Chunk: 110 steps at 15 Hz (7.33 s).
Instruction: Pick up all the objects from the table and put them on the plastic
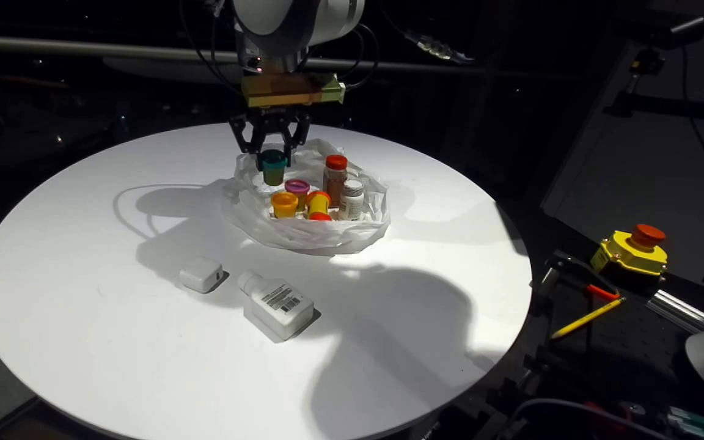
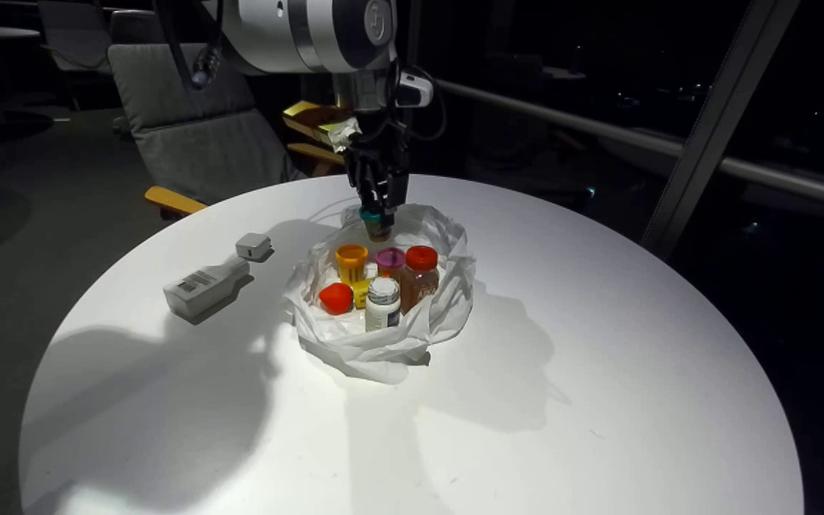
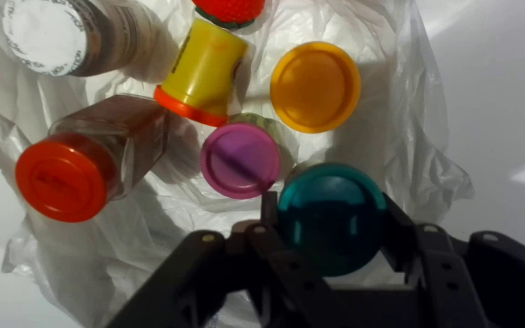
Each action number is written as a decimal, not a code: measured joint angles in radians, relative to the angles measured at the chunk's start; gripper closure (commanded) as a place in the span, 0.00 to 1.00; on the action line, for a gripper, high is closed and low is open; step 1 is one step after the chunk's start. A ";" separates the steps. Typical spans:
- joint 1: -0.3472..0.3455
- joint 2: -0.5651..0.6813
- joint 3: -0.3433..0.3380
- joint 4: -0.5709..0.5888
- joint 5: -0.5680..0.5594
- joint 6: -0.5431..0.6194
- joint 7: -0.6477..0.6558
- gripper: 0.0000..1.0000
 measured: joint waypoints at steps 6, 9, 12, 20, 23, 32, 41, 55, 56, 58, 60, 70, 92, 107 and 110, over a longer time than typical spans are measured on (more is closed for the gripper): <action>0.000 0.057 -0.002 0.089 0.000 -0.002 0.001 0.01; 0.000 0.064 -0.007 0.099 0.000 0.000 0.003 0.00; 0.003 0.052 -0.008 0.093 0.000 0.000 0.007 0.00; 0.077 -0.003 0.068 -0.042 0.001 -0.025 0.013 0.00; 0.141 -0.002 0.081 -0.114 -0.028 -0.006 0.010 0.00; 0.259 -0.004 0.069 -0.276 -0.148 0.128 0.005 0.26; 0.266 -0.059 0.047 -0.371 -0.157 0.219 0.002 0.89; 0.239 -0.310 -0.159 -0.418 -0.378 0.215 0.343 0.89; 0.230 -0.292 -0.175 -0.407 -0.414 0.222 0.383 0.89; 0.218 -0.243 -0.203 -0.377 -0.478 0.230 0.455 0.89; 0.208 -0.190 -0.212 -0.341 -0.512 0.230 0.506 0.89; 0.210 -0.069 -0.213 -0.237 -0.530 0.169 0.577 0.20; 0.177 0.046 0.161 -0.047 -0.290 0.009 -0.207 0.00; 0.156 0.204 0.183 0.136 -0.196 -0.078 -0.541 0.26; 0.157 0.214 0.171 0.151 -0.196 -0.078 -0.538 0.49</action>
